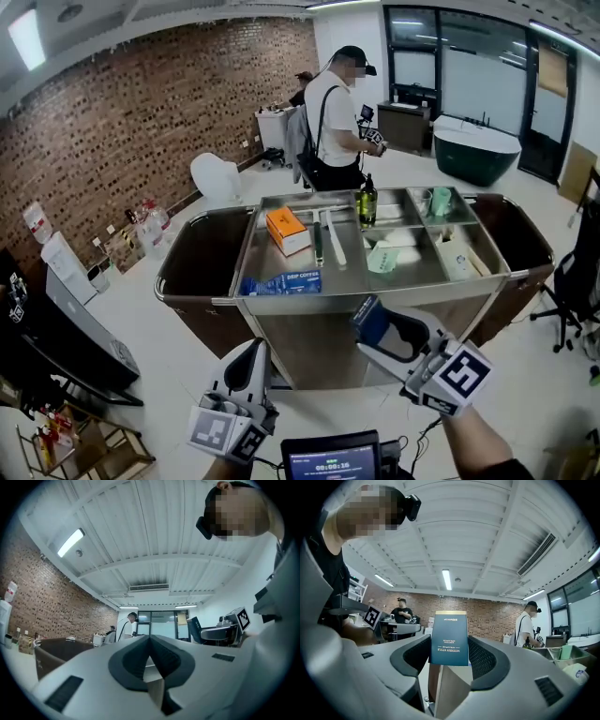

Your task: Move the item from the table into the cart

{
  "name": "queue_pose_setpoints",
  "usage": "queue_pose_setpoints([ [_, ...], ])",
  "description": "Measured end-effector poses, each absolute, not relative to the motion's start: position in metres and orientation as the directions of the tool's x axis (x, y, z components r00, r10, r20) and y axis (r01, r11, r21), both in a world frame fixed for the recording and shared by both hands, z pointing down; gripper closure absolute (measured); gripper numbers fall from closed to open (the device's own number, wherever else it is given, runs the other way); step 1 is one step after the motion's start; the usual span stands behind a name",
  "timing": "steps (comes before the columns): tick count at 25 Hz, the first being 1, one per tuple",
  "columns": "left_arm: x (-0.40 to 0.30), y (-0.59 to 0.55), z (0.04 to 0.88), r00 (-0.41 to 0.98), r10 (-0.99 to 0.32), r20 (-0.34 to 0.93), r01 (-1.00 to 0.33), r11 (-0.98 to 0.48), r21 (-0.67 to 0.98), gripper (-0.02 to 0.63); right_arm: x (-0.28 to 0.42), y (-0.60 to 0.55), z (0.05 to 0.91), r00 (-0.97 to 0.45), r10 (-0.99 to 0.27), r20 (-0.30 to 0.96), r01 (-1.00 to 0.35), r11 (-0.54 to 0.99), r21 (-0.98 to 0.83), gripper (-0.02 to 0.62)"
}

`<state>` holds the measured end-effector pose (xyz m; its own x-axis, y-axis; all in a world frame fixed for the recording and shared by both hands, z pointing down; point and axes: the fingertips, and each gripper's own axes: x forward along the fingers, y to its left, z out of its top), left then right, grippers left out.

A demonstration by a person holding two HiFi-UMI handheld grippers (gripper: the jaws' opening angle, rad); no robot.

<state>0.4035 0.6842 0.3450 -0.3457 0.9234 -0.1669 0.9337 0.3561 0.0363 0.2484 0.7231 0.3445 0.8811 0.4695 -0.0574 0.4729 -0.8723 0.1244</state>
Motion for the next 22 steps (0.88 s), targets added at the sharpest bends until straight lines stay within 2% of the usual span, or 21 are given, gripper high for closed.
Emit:
queue_pose_setpoints([
  [6, 0.358, 0.750, 0.334, -0.510, 0.848, -0.145, 0.856, 0.516, 0.011, 0.611, 0.219, 0.787, 0.342, 0.870, 0.489, -0.063, 0.493, -0.862, 0.115, 0.364],
  [12, 0.329, 0.803, 0.324, -0.716, 0.686, -0.128, 0.695, 0.718, -0.036, 0.611, 0.209, 0.847, 0.342, 0.833, 0.551, -0.043, 0.553, -0.827, 0.100, 0.364],
  [17, 0.337, 0.843, 0.321, -0.811, 0.570, -0.130, 0.575, 0.818, 0.002, 0.611, 0.213, 0.897, 0.331, 0.768, 0.640, -0.020, 0.639, -0.765, 0.075, 0.364],
  [22, 0.351, 0.872, 0.312, -0.887, 0.444, -0.130, 0.453, 0.890, -0.053, 0.611, 0.224, 0.940, 0.326, 0.709, 0.705, 0.013, 0.703, -0.708, 0.066, 0.362],
])
